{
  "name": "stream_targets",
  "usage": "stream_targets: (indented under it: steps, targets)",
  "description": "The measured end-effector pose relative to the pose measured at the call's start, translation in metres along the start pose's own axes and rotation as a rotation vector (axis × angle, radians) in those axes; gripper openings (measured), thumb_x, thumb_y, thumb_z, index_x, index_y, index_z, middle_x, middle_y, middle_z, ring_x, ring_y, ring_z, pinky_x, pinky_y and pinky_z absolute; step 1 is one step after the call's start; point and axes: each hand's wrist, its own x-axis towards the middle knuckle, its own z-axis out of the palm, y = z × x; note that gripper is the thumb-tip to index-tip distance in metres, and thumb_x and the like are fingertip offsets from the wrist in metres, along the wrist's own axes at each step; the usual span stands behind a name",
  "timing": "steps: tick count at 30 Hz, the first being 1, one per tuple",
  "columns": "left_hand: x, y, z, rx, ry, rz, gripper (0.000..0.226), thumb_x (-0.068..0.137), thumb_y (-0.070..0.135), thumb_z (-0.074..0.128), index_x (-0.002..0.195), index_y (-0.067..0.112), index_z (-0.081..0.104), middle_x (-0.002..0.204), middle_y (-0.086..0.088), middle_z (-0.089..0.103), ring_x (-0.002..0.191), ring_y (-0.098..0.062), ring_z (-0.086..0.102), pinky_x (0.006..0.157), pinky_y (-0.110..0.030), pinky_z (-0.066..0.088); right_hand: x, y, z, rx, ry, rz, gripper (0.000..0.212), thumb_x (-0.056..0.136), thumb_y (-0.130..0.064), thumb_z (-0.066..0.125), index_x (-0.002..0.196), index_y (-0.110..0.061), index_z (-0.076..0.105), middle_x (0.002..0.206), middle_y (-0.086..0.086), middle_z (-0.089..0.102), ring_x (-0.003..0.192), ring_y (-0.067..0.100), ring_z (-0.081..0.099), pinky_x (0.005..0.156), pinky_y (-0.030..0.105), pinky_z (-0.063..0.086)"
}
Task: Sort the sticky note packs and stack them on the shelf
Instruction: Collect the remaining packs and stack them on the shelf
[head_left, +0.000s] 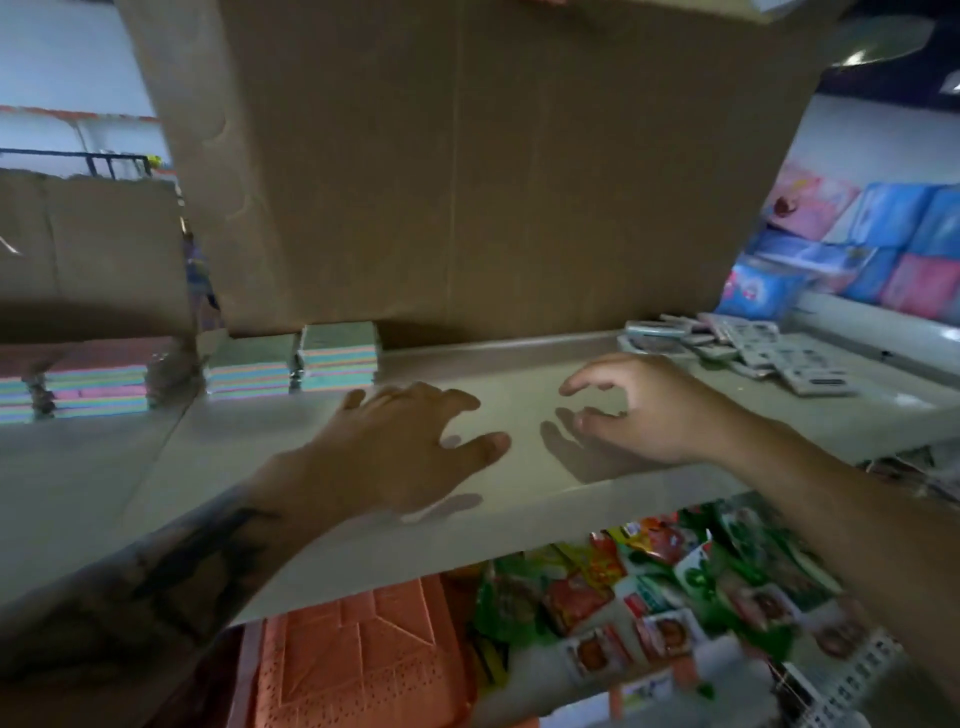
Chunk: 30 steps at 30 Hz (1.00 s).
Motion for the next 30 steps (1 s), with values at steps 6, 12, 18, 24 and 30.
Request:
stream_targets:
  steps: [6,12,18,24,30]
  targets:
    - [0.072,0.103,0.017,-0.03,0.019,-0.009,0.079,0.082,0.09,0.025,0.147,0.049,0.038,0.157,0.013,0.042,0.137,-0.016,0.047,0.115,-0.051,0.031,-0.033,0.112,-0.05,-0.036,0.07,0.014,0.031,0.091,-0.036,0.074,0.122,-0.034,0.071,0.133,-0.014,0.064,0.123,0.008,0.057,0.103,0.03,0.044]
    - [0.135,0.188,0.042,-0.067,0.0,-0.013,0.077,0.082,0.09,0.029,0.145,0.047,0.041,0.154,0.013,0.046,0.137,-0.014,0.048,0.114,-0.048,0.035,-0.06,0.211,-0.087,-0.025,0.14,0.105,0.028,0.09,-0.032,0.074,0.118,-0.03,0.072,0.127,-0.008,0.066,0.115,0.01,0.06,0.085,0.026,0.041]
    - [0.189,0.238,0.048,-0.036,0.084,-0.037,0.071,0.089,0.082,0.04,0.148,0.042,0.042,0.153,0.009,0.048,0.132,-0.02,0.052,0.108,-0.044,0.043,-0.05,0.273,-0.1,-0.072,0.162,0.214,0.051,0.081,-0.067,0.07,0.121,-0.036,0.065,0.128,-0.006,0.062,0.108,0.015,0.059,0.089,0.039,0.052]
    - [0.245,0.245,0.06,-0.014,0.19,-0.196,0.092,0.076,0.09,0.041,0.147,0.032,0.034,0.144,-0.01,0.05,0.124,-0.037,0.057,0.099,-0.056,0.05,-0.035,0.286,-0.09,-0.14,0.115,0.305,0.074,0.064,-0.092,0.059,0.115,-0.038,0.055,0.123,-0.003,0.057,0.101,0.019,0.058,0.078,0.037,0.05]
    - [0.26,0.247,0.068,-0.002,0.209,-0.237,0.078,0.08,0.073,0.052,0.141,0.026,0.039,0.135,-0.01,0.056,0.115,-0.037,0.061,0.094,-0.054,0.053,-0.032,0.283,-0.084,-0.138,0.134,0.323,0.059,0.076,-0.066,0.073,0.121,-0.034,0.051,0.131,0.0,0.049,0.107,0.024,0.057,0.085,0.043,0.052]
